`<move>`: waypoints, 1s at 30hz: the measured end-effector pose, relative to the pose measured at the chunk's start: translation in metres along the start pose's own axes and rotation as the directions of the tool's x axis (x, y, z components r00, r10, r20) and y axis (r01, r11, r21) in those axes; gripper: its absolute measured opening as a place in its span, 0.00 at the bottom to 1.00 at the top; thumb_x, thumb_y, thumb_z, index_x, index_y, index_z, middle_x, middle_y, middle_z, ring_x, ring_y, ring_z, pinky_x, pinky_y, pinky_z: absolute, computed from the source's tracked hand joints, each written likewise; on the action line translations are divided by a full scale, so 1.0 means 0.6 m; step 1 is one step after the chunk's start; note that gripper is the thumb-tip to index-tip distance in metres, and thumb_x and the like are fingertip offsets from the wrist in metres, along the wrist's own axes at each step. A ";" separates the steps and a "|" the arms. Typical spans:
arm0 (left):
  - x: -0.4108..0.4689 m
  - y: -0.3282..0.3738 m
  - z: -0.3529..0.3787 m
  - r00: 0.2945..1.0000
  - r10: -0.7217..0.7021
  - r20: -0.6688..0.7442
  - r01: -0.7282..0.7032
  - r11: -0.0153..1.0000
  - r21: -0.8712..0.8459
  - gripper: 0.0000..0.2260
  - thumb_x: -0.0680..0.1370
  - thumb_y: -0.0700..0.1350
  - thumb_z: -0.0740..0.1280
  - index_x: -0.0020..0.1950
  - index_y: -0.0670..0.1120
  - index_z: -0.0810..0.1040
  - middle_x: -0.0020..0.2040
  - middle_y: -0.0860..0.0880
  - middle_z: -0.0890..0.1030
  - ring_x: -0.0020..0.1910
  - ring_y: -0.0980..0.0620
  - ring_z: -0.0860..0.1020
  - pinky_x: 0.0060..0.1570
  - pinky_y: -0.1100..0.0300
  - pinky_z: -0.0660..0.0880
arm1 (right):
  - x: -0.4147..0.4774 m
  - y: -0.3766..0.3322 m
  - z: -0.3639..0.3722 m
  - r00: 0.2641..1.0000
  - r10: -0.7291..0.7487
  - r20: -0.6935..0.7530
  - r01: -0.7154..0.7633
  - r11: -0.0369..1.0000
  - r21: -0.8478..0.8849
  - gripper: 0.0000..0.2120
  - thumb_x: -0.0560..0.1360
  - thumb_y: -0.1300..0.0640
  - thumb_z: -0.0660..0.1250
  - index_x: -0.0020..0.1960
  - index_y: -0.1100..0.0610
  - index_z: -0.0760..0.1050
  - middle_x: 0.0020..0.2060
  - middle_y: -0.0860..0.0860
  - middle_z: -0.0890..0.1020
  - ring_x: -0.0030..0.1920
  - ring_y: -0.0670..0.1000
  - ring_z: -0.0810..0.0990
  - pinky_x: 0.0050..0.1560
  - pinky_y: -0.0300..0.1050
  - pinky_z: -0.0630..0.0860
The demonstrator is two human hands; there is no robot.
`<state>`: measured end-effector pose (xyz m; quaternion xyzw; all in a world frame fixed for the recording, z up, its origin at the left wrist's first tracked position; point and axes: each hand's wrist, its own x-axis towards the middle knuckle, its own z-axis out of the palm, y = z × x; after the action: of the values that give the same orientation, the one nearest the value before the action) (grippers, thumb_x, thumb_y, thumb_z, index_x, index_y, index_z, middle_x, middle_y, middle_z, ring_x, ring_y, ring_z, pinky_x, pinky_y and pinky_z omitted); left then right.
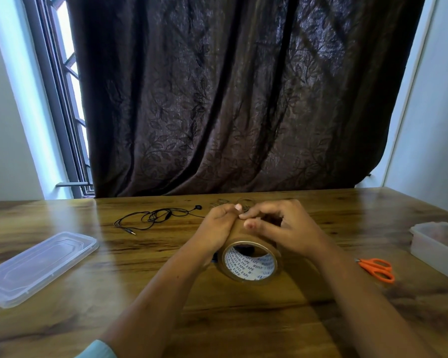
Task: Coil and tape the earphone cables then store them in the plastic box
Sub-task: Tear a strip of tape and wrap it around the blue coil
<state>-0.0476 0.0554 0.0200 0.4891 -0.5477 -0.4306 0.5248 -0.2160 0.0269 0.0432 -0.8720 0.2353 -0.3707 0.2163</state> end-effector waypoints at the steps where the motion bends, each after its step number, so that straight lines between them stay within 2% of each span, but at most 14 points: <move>1: 0.000 0.001 0.002 1.000 0.003 -0.002 -0.003 1.000 0.008 0.15 0.82 0.51 0.58 0.51 0.40 0.77 0.35 0.46 0.79 0.30 0.52 0.77 0.32 0.61 0.73 | 0.001 0.000 -0.002 1.000 0.004 -0.021 -0.004 1.000 0.004 0.11 0.73 0.44 0.69 0.48 0.50 0.83 0.41 0.43 0.84 0.41 0.43 0.82 0.39 0.43 0.79; 3: 0.001 0.001 0.005 1.000 0.010 -0.015 -0.009 0.999 0.044 0.15 0.82 0.51 0.58 0.51 0.40 0.77 0.34 0.47 0.77 0.29 0.53 0.74 0.30 0.61 0.71 | 0.002 0.001 -0.007 0.999 0.011 -0.050 -0.011 1.000 -0.010 0.08 0.75 0.50 0.68 0.46 0.52 0.84 0.39 0.47 0.84 0.39 0.46 0.81 0.37 0.48 0.78; 6: 0.001 0.002 0.005 0.999 0.019 -0.026 -0.017 0.996 0.085 0.16 0.82 0.51 0.58 0.50 0.40 0.77 0.34 0.47 0.77 0.29 0.53 0.74 0.31 0.61 0.71 | 0.001 0.001 -0.013 0.999 0.038 -0.021 -0.039 0.999 -0.028 0.06 0.76 0.56 0.68 0.46 0.47 0.83 0.41 0.42 0.84 0.41 0.43 0.81 0.38 0.44 0.79; 9: 0.001 0.009 0.009 0.998 0.055 -0.025 -0.050 0.987 0.155 0.15 0.82 0.49 0.57 0.48 0.40 0.77 0.33 0.48 0.75 0.29 0.55 0.72 0.31 0.62 0.69 | 0.006 -0.007 -0.023 0.996 0.077 0.052 -0.072 0.994 -0.086 0.07 0.75 0.58 0.68 0.46 0.46 0.82 0.44 0.41 0.83 0.47 0.39 0.80 0.47 0.46 0.80; 11: 0.000 0.012 0.015 0.996 0.086 -0.016 -0.081 0.976 0.200 0.15 0.82 0.48 0.57 0.48 0.39 0.77 0.35 0.46 0.73 0.30 0.53 0.69 0.32 0.60 0.66 | 0.013 -0.018 -0.036 0.989 0.102 0.107 -0.087 0.987 -0.135 0.06 0.75 0.59 0.69 0.46 0.49 0.82 0.42 0.40 0.84 0.47 0.36 0.80 0.50 0.40 0.78; 13: -0.001 0.013 0.019 0.996 0.092 -0.013 -0.086 0.970 0.227 0.15 0.82 0.47 0.57 0.48 0.38 0.77 0.35 0.45 0.73 0.30 0.53 0.69 0.32 0.59 0.65 | 0.023 -0.027 -0.044 0.977 0.126 0.170 -0.088 0.972 -0.216 0.05 0.75 0.58 0.69 0.47 0.50 0.82 0.40 0.37 0.82 0.46 0.32 0.78 0.46 0.30 0.74; 16: -0.001 0.009 0.015 0.996 0.088 0.004 -0.087 0.976 0.201 0.14 0.83 0.45 0.56 0.43 0.44 0.77 0.32 0.49 0.74 0.28 0.55 0.70 0.31 0.61 0.67 | 0.033 -0.032 -0.038 0.966 0.147 0.213 -0.074 0.945 -0.319 0.05 0.76 0.58 0.67 0.48 0.51 0.81 0.40 0.32 0.77 0.45 0.30 0.76 0.44 0.24 0.70; 18: -0.001 0.009 0.012 0.996 0.087 0.005 -0.086 0.978 0.188 0.14 0.83 0.43 0.56 0.42 0.46 0.77 0.31 0.50 0.75 0.28 0.56 0.70 0.30 0.63 0.67 | 0.039 -0.034 -0.030 0.967 0.142 0.211 -0.058 0.930 -0.362 0.05 0.77 0.58 0.66 0.49 0.51 0.81 0.41 0.36 0.78 0.45 0.33 0.76 0.44 0.26 0.71; 20: 0.000 0.007 0.010 0.997 0.081 -0.001 -0.079 0.982 0.170 0.14 0.83 0.42 0.55 0.41 0.47 0.77 0.31 0.50 0.75 0.28 0.56 0.71 0.30 0.64 0.68 | 0.041 -0.034 -0.023 0.968 0.138 0.211 -0.043 0.915 -0.402 0.06 0.78 0.58 0.64 0.49 0.51 0.80 0.44 0.41 0.81 0.46 0.39 0.77 0.46 0.33 0.73; 22: 0.000 0.004 0.010 0.998 0.066 -0.001 -0.065 0.986 0.154 0.15 0.83 0.43 0.55 0.42 0.46 0.77 0.32 0.50 0.76 0.28 0.56 0.72 0.30 0.63 0.69 | 0.038 -0.029 -0.015 0.973 0.106 0.205 -0.014 0.915 -0.404 0.06 0.78 0.58 0.63 0.47 0.51 0.77 0.46 0.45 0.81 0.48 0.43 0.78 0.49 0.42 0.75; 25: 0.001 0.004 0.010 0.999 0.053 -0.009 -0.052 0.988 0.148 0.15 0.83 0.43 0.55 0.42 0.47 0.78 0.32 0.49 0.76 0.29 0.56 0.72 0.32 0.62 0.69 | 0.028 -0.017 -0.007 0.980 0.055 0.191 0.016 0.935 -0.354 0.07 0.80 0.57 0.60 0.44 0.47 0.72 0.47 0.45 0.80 0.50 0.45 0.78 0.52 0.46 0.75; 28: 0.001 0.005 0.012 0.999 0.043 -0.026 -0.039 0.989 0.143 0.14 0.83 0.44 0.56 0.42 0.47 0.77 0.32 0.50 0.76 0.29 0.56 0.72 0.32 0.62 0.69 | 0.021 -0.006 -0.004 0.987 0.017 0.159 0.031 0.955 -0.294 0.09 0.81 0.54 0.58 0.44 0.43 0.69 0.48 0.41 0.76 0.51 0.41 0.75 0.52 0.39 0.73; 30: 0.001 0.004 0.011 0.999 0.038 -0.024 -0.035 0.990 0.140 0.13 0.83 0.45 0.56 0.43 0.46 0.77 0.33 0.49 0.76 0.29 0.56 0.72 0.33 0.61 0.69 | 0.019 0.000 -0.003 0.990 0.021 0.140 0.016 0.965 -0.263 0.07 0.81 0.53 0.57 0.46 0.45 0.70 0.47 0.39 0.70 0.50 0.37 0.72 0.50 0.31 0.69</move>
<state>-0.0544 0.0547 0.0221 0.5203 -0.5783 -0.3749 0.5043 -0.2102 0.0200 0.0506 -0.9169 0.2676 -0.2729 0.1152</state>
